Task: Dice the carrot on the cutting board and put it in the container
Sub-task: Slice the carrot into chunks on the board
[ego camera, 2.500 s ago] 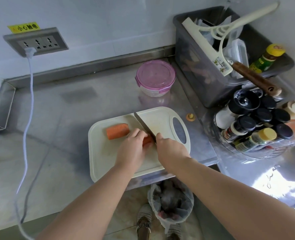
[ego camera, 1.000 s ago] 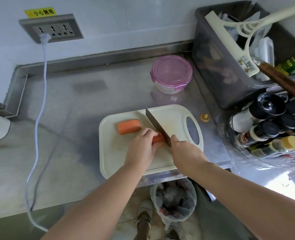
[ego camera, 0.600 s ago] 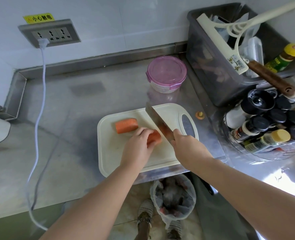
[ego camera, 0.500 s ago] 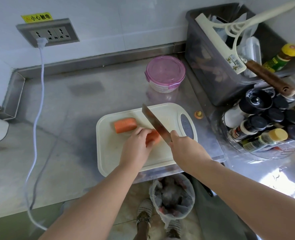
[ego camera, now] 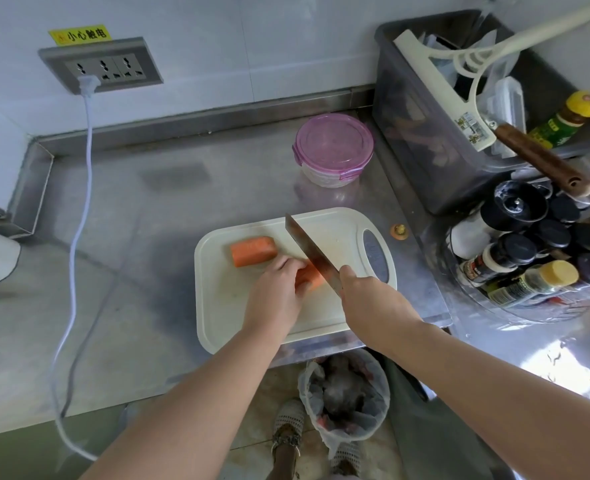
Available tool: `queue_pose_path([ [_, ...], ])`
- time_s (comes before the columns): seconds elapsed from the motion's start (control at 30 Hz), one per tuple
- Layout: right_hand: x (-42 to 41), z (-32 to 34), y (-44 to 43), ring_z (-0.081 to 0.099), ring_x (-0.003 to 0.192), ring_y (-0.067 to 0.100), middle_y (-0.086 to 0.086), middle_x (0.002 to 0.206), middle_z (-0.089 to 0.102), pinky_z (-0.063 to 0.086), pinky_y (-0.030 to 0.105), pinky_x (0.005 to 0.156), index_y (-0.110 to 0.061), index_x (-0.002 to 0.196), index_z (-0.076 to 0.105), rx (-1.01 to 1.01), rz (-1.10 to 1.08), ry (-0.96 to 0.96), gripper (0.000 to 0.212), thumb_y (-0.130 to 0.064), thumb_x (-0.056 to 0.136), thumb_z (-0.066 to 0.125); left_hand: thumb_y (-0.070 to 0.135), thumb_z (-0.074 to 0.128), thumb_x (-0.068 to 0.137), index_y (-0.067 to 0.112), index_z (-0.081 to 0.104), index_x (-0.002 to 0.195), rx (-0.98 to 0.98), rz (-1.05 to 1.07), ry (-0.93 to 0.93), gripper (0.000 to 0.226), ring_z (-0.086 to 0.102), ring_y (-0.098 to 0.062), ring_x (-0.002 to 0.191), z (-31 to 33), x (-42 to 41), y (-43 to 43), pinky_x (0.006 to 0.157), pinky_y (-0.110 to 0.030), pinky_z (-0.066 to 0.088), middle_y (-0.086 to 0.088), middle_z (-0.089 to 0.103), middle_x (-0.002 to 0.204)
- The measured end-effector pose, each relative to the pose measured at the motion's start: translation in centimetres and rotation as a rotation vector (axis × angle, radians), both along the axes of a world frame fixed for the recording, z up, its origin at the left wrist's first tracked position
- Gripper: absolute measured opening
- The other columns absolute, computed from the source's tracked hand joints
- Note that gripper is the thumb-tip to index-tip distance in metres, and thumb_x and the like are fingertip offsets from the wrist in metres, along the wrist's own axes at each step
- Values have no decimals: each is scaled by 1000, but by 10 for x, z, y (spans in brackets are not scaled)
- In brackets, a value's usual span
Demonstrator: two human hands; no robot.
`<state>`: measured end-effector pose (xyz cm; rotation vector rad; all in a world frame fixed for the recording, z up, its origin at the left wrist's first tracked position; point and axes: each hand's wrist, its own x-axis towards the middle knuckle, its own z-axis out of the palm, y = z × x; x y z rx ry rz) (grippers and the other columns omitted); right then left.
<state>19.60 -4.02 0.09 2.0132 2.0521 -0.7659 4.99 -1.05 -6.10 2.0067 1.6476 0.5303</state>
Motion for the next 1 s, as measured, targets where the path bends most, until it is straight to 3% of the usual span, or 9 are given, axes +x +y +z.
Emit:
queue_pose_path([
  [0.2, 0, -10, 8, 46, 77, 27, 1, 72, 35, 39, 33, 68, -11, 116, 39, -30, -18, 23, 18, -14, 103, 28, 18, 68, 85, 13, 66, 108, 15, -11, -18, 23, 62, -22, 97, -1, -1, 0, 80, -34, 49, 1, 62, 111],
  [0.33, -5, -22, 12, 44, 59, 20, 0, 68, 35, 31, 27, 46, -13, 116, 36, -37, -33, -13, 19, -6, 98, 37, 21, 66, 87, 13, 65, 111, 17, -24, -18, 25, 61, -20, 97, 1, -2, 0, 78, -26, 44, 1, 62, 112],
  [0.43, -9, -28, 14, 47, 62, 20, -1, 68, 38, 28, 25, 43, -10, 123, 33, -47, -51, -24, 27, -4, 97, 41, 22, 64, 89, 13, 64, 114, 11, -30, -1, 27, 61, -19, 99, 1, -3, 0, 79, -25, 43, 2, 61, 116],
  [0.6, -7, -26, 16, 57, 77, 27, 5, 84, 48, 45, 34, 63, -10, 122, 37, -65, -92, 13, 21, -13, 101, 37, 21, 66, 88, 13, 64, 113, 7, -44, -8, 27, 62, -21, 97, -1, -4, 0, 79, -29, 47, 1, 60, 115],
  [0.7, -3, -23, 19, 60, 92, 36, 10, 90, 50, 48, 42, 77, -6, 117, 43, -86, -130, 110, 24, -22, 103, 31, 22, 65, 89, 15, 61, 120, -8, -85, 8, 32, 59, -19, 103, -1, -8, 1, 82, -27, 46, 3, 56, 122],
  [0.77, -1, -20, 17, 59, 93, 36, 8, 85, 47, 47, 41, 77, -6, 116, 43, -57, -141, 114, 24, -22, 103, 30, 23, 64, 89, 16, 59, 124, -9, -115, 37, 36, 58, -19, 106, -1, -10, 1, 83, -27, 45, 4, 54, 125],
  [0.83, 3, -17, 15, 59, 87, 33, 3, 75, 41, 45, 38, 72, -8, 116, 42, -17, -159, 89, 22, -22, 103, 30, 24, 63, 89, 17, 58, 125, -10, -120, 59, 37, 57, -18, 106, 0, -11, 1, 83, -25, 43, 6, 52, 127],
  [0.93, 6, -14, 12, 46, 58, 17, 2, 77, 37, 40, 28, 54, -8, 123, 40, 13, -202, 77, 23, -13, 102, 32, 23, 62, 90, 17, 58, 124, -9, -103, 29, 35, 56, -17, 108, 1, -5, 5, 87, -28, 46, 6, 53, 124],
  [1.0, 8, -12, 11, 50, 60, 18, 3, 73, 33, 39, 26, 51, -9, 124, 39, 19, -213, 76, 24, -10, 101, 33, 20, 64, 89, 16, 59, 123, -13, -80, 4, 35, 55, -18, 109, 1, 0, 9, 90, -33, 46, 5, 55, 121],
])
